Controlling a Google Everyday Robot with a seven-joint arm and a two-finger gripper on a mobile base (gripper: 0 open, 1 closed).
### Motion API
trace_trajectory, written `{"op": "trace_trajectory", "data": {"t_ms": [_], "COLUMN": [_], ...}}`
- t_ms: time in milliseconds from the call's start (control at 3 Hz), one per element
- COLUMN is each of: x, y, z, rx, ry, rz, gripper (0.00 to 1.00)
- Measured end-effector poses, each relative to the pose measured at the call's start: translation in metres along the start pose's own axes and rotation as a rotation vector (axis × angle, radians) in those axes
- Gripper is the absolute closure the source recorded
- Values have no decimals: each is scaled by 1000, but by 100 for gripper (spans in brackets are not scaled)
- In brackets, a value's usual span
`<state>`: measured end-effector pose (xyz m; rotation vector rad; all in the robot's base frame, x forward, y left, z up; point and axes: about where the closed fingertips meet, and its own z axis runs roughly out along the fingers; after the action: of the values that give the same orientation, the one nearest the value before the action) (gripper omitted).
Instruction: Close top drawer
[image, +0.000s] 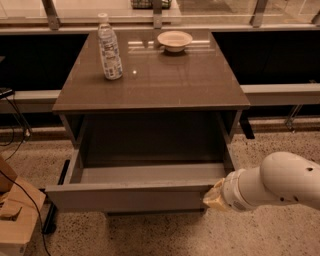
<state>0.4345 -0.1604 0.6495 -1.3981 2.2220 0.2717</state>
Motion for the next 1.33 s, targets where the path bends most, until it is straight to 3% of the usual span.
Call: {"op": "trace_trajectory", "data": {"t_ms": [333, 667, 1000, 1333], "x": [1, -31, -45, -54], "y": [1, -35, -53, -55], "z": [-1, 0, -2, 11], "rx": [0, 48, 72, 100], "ry": [0, -94, -133, -125], "rz": [0, -41, -63, -99], "gripper": [100, 100, 100, 100]}}
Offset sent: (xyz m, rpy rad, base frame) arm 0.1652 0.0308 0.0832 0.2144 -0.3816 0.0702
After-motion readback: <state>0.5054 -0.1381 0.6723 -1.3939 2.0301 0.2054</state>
